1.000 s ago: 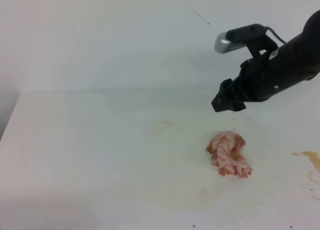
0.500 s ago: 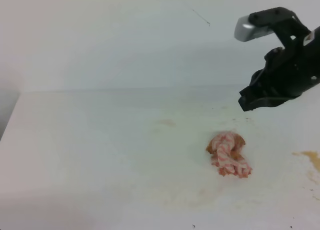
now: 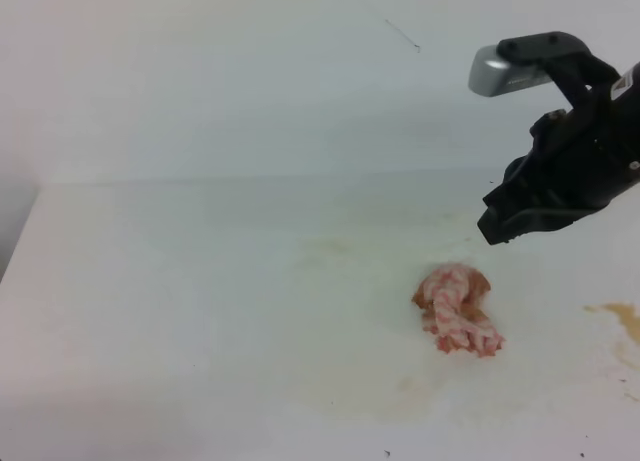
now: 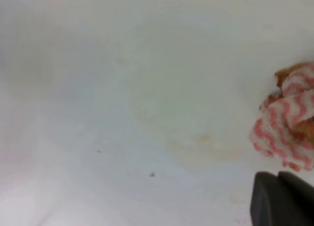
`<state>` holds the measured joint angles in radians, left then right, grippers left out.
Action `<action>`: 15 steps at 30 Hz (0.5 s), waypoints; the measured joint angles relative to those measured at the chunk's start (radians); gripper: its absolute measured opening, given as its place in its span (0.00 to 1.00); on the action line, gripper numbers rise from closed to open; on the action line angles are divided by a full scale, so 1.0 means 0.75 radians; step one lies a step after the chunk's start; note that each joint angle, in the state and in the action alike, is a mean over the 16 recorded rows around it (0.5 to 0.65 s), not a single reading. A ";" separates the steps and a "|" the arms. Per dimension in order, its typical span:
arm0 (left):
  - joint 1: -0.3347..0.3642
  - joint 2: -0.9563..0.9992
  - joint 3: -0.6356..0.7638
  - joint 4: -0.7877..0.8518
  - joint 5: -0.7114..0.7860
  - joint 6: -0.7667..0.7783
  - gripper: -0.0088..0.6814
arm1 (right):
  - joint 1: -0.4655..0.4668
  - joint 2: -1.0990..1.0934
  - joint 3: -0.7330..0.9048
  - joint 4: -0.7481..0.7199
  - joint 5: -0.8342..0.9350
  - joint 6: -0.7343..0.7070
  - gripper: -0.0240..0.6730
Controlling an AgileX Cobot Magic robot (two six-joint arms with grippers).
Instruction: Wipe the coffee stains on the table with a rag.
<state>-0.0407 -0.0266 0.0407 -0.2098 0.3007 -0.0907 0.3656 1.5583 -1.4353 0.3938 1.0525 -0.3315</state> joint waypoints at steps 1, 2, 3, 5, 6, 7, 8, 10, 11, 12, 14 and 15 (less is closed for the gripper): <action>0.000 0.000 0.000 0.000 0.000 0.000 0.01 | 0.000 -0.013 0.000 -0.002 0.000 0.000 0.03; 0.000 0.000 0.000 0.000 0.000 0.000 0.01 | 0.000 -0.030 0.000 -0.005 -0.001 -0.001 0.03; 0.000 0.000 0.000 0.000 0.000 0.000 0.01 | 0.000 -0.049 0.000 -0.009 -0.001 -0.001 0.03; 0.000 0.000 0.000 0.000 0.000 0.000 0.01 | 0.000 -0.099 0.001 -0.021 -0.007 -0.006 0.03; 0.000 0.000 0.000 0.000 0.000 0.000 0.01 | 0.000 -0.129 0.001 -0.031 -0.016 -0.014 0.03; 0.000 0.000 0.000 0.000 0.000 0.000 0.01 | 0.000 -0.163 0.004 -0.043 -0.029 -0.023 0.03; 0.000 0.000 0.000 0.000 0.000 0.000 0.01 | 0.000 -0.201 0.008 -0.059 -0.048 -0.032 0.03; 0.000 0.000 0.000 0.000 0.000 0.000 0.01 | 0.000 -0.291 0.025 -0.095 -0.106 -0.051 0.03; 0.000 0.000 0.000 0.000 0.000 0.000 0.01 | 0.000 -0.342 0.040 -0.115 -0.146 -0.060 0.03; 0.000 0.000 0.000 0.000 0.000 0.000 0.01 | 0.000 -0.396 0.059 -0.137 -0.193 -0.069 0.03; 0.000 0.000 0.000 0.000 0.000 0.000 0.01 | -0.001 -0.514 0.115 -0.187 -0.305 -0.087 0.03; 0.000 0.000 0.000 0.000 0.000 0.000 0.01 | -0.002 -0.576 0.152 -0.214 -0.370 -0.096 0.03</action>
<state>-0.0407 -0.0266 0.0407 -0.2098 0.3007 -0.0907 0.3639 1.1261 -1.3215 0.2336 0.7753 -0.4035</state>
